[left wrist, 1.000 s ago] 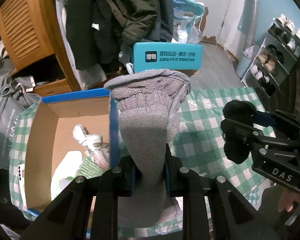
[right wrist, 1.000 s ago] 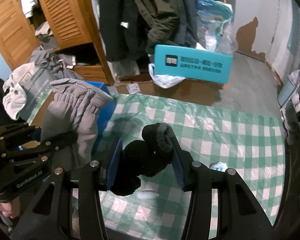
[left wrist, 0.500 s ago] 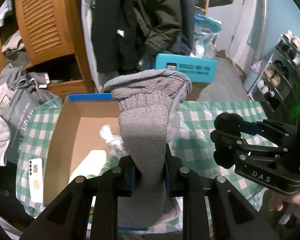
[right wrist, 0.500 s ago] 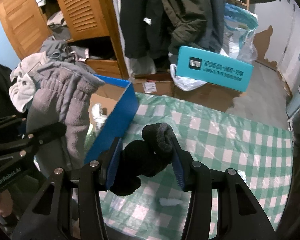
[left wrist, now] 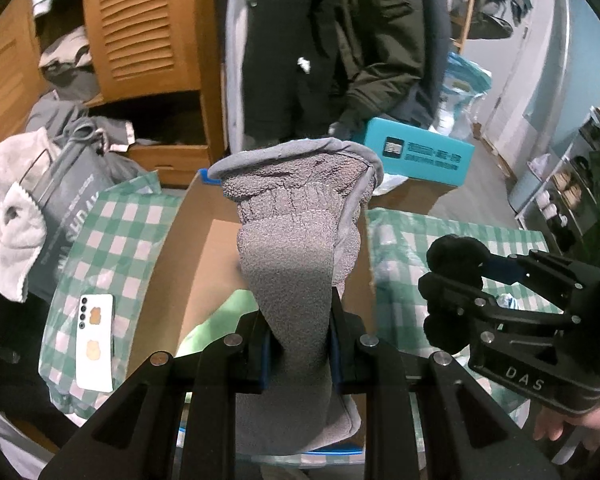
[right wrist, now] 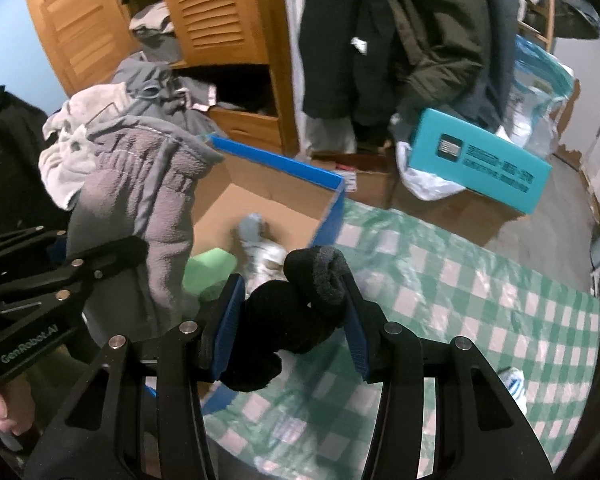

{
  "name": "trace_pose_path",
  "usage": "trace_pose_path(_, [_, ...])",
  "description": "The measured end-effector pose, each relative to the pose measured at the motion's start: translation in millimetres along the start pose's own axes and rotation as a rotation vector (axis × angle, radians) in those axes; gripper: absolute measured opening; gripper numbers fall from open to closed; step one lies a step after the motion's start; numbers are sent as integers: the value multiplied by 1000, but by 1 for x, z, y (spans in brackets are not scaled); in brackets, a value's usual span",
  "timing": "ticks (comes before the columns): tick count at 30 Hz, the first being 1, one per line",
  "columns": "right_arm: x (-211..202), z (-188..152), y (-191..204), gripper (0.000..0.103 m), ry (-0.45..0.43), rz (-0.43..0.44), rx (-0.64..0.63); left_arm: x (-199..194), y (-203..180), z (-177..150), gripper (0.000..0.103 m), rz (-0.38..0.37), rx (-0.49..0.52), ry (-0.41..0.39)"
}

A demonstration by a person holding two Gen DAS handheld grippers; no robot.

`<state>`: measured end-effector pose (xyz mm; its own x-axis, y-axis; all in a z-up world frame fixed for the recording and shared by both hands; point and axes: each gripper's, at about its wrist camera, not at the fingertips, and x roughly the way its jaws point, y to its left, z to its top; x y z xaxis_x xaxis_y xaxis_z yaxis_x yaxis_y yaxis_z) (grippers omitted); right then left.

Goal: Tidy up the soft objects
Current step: 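Lower both tools into the box and open them to release the socks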

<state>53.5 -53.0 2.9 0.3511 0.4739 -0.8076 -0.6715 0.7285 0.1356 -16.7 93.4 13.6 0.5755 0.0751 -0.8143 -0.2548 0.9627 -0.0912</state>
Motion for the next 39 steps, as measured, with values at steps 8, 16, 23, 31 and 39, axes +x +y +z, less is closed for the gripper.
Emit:
trace_pose_path(8, [25,9,29,48,32,32,-34,10,29,-3,22,2,-72,7])
trace_pose_path(16, [51,8,40,48,85,72,-29,30,50,-4,26,-2,-158,48])
trace_pose_path(23, [60,7,40,55,107,90,-10,34,52,-7,43,34,-160,59])
trace_pose_path(31, [55,7,28,68,98,53,16,28,46,-5,60,51,-139,35])
trace_pose_path(39, [48,-3,10,68,113,14,53,29,28,-6,65,46,-85,42])
